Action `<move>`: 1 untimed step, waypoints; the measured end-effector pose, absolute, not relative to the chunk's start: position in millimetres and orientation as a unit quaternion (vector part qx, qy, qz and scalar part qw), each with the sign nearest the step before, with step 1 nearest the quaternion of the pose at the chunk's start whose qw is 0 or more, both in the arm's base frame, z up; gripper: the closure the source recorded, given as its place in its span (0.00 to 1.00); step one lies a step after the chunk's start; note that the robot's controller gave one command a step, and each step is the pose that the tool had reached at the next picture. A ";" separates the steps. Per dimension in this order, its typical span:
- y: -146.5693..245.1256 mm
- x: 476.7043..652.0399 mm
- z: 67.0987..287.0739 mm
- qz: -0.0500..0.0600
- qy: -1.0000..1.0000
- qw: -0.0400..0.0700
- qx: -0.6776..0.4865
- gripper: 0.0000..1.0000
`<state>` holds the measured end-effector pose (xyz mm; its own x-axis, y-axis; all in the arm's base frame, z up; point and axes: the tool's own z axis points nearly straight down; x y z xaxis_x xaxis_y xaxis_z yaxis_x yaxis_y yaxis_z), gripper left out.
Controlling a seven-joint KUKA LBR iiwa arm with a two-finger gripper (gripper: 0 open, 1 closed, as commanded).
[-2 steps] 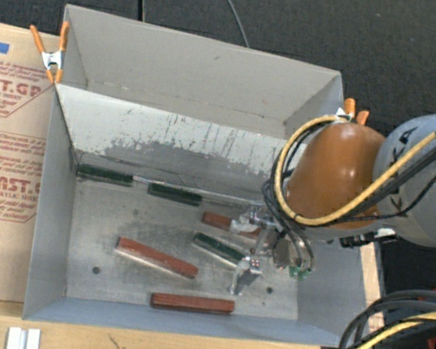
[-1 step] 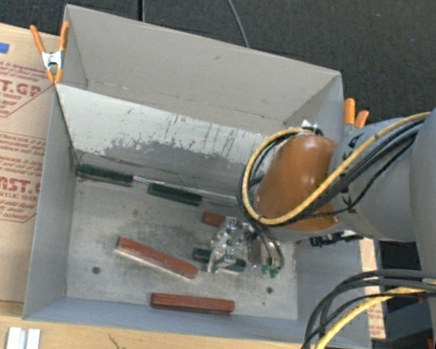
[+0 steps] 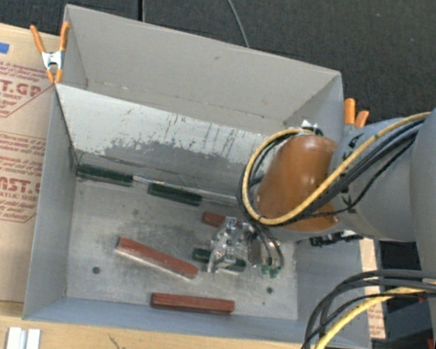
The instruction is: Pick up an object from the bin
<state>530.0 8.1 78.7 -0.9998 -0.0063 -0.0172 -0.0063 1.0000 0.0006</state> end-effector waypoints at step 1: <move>5.7 554.9 191.1 0.000 1.000 0.001 -0.019 1.00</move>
Offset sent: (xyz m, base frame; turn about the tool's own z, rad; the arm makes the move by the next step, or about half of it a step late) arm 0.0000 0.0000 0.0000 0.0000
